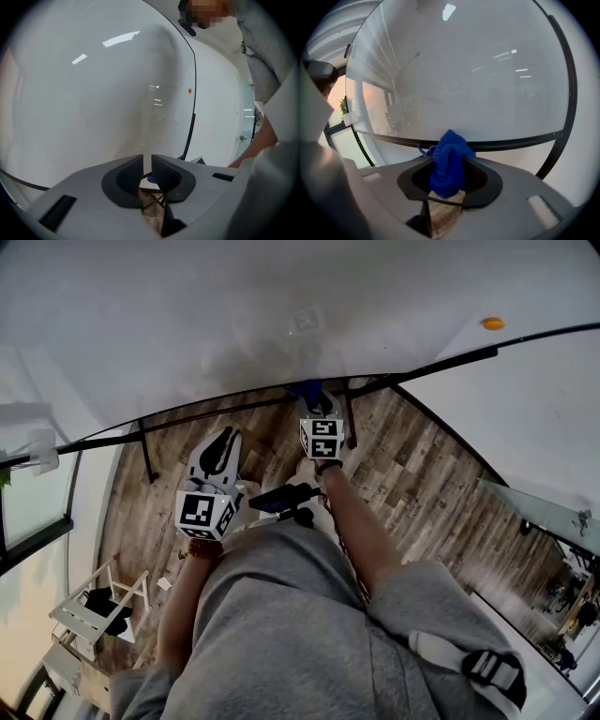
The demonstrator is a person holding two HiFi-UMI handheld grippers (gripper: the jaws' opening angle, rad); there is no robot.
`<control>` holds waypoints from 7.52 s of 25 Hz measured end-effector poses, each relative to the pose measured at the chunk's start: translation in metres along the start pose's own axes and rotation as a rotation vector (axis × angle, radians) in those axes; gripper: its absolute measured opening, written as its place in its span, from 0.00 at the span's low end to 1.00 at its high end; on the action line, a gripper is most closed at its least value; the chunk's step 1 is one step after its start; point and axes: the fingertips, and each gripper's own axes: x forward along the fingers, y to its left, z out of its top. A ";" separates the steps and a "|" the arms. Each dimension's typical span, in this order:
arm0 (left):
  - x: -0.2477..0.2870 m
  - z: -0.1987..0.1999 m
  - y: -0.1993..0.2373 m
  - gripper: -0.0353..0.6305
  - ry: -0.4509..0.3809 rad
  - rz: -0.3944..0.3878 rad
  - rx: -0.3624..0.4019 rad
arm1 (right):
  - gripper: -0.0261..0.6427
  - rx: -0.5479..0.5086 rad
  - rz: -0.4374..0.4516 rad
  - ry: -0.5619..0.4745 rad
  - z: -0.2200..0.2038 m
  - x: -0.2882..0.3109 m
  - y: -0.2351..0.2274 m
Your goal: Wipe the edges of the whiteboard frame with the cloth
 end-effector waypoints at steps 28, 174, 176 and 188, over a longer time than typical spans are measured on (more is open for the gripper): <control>-0.032 -0.007 0.060 0.14 0.004 0.000 -0.022 | 0.25 -0.017 -0.016 0.021 0.001 0.012 0.054; -0.232 -0.028 0.340 0.14 -0.026 0.070 0.006 | 0.25 0.103 -0.020 0.036 -0.006 0.094 0.393; -0.228 -0.025 0.344 0.14 -0.033 0.059 0.019 | 0.25 0.101 -0.021 0.027 -0.004 0.097 0.395; -0.246 -0.033 0.367 0.14 -0.025 0.056 0.012 | 0.25 0.101 -0.008 0.026 -0.005 0.103 0.429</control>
